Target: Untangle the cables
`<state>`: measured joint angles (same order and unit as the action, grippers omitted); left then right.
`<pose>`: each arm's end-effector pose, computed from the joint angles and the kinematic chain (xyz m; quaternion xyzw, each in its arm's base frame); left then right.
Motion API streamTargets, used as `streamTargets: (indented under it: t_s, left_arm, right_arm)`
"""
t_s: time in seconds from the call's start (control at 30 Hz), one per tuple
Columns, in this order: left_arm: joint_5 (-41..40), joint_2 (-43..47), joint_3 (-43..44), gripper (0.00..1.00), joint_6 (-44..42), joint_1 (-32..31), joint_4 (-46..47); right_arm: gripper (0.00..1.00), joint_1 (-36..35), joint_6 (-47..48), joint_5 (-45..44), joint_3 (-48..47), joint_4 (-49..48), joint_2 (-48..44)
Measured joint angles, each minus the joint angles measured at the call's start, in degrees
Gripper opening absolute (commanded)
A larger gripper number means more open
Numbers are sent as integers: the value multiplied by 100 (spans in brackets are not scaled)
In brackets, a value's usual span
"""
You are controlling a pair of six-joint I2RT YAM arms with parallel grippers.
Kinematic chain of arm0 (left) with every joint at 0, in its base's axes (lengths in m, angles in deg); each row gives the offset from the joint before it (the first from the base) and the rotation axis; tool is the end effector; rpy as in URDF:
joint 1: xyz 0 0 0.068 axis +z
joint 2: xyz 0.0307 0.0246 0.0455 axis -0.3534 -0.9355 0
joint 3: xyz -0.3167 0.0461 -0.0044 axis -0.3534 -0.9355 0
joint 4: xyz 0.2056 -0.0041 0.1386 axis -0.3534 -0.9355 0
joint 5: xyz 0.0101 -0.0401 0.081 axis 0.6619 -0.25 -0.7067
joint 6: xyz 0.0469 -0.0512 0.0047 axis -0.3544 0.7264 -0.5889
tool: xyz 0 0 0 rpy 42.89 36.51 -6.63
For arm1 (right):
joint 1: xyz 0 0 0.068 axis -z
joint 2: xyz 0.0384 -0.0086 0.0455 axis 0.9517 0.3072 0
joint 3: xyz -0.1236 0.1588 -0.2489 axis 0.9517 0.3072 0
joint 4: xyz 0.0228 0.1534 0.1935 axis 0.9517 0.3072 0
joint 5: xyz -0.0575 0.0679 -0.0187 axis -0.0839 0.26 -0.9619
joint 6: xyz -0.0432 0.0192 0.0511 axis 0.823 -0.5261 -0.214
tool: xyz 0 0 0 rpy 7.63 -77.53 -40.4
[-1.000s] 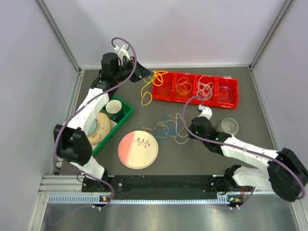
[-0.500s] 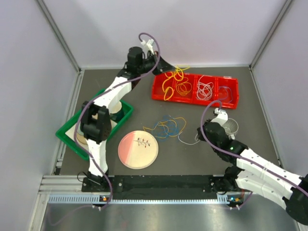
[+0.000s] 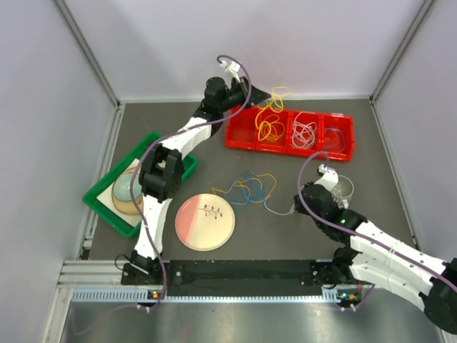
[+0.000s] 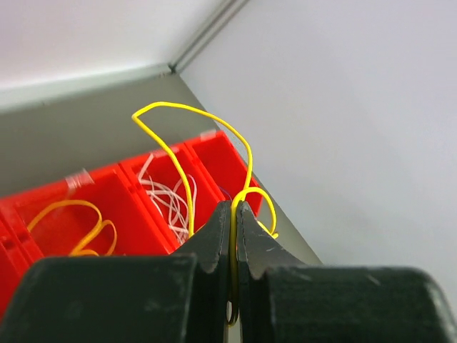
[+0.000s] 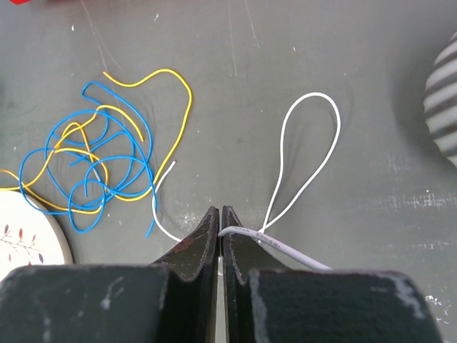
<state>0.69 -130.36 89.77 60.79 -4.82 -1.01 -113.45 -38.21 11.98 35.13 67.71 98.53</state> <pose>0.5069 -0.2773 0.3409 0.0878 0.6838 -0.5754 0.4400 0.1196 0.0716 0.2289 0.1412 0.8665 0.1526 0.4538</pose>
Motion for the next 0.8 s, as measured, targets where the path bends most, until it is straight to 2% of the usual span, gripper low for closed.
streamTargets:
  t_s: [0.17,0.37,0.7,0.73,0.77,0.8]
  left_arm:
    - [-232,-638,553,0,-22,-26,732]
    - [-446,-1587,1370,0,-114,-120,811]
    - [-721,-1738,417,0,-146,-197,684]
    - [-732,-1738,378,7,-144,-197,632]
    - [-743,-1738,372,24,-149,-197,625]
    - [-758,-1733,372,37,-144,-197,627]
  right_arm:
    - [0,0,-20,68,2,63,-9]
    - [0,0,-24,107,116,328,-271]
    - [0,0,-26,103,144,481,-350]
    - [0,0,-26,103,142,483,-341]
    - [0,0,-26,103,144,483,-332]
    - [0,0,-26,101,142,487,-321]
